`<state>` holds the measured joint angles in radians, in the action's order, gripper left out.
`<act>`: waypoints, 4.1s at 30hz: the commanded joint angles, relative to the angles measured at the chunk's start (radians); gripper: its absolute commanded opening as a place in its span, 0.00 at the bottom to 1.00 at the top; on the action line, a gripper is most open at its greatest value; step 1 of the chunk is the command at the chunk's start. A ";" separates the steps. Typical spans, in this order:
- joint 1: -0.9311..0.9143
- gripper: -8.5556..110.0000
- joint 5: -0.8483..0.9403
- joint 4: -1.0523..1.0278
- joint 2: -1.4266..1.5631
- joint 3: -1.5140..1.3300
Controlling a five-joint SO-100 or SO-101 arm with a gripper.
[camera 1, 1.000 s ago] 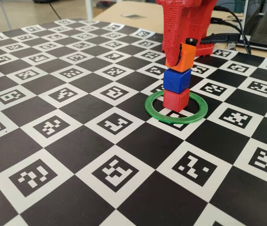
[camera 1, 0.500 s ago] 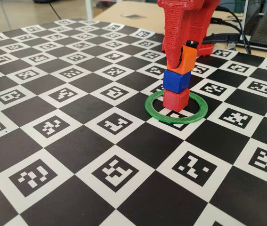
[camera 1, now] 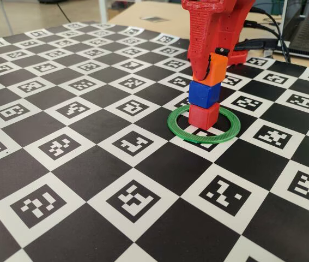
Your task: Grab the red cube then put it in the green circle then put the blue cube on top and finally the orange cube on top
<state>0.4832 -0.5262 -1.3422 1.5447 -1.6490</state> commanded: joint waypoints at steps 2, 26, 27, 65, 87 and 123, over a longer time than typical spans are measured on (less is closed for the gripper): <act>-0.002 0.32 -0.005 -0.005 0.055 0.002; 0.018 0.48 0.009 -0.229 0.158 0.207; 0.018 0.48 0.012 -0.252 0.158 0.235; -0.482 0.02 1.278 0.528 1.132 -0.818; -0.476 0.02 1.654 0.497 1.508 -1.367; -0.477 0.02 2.014 0.003 1.816 -1.520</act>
<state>0.0107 1.4419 -1.2441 3.3103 -3.1293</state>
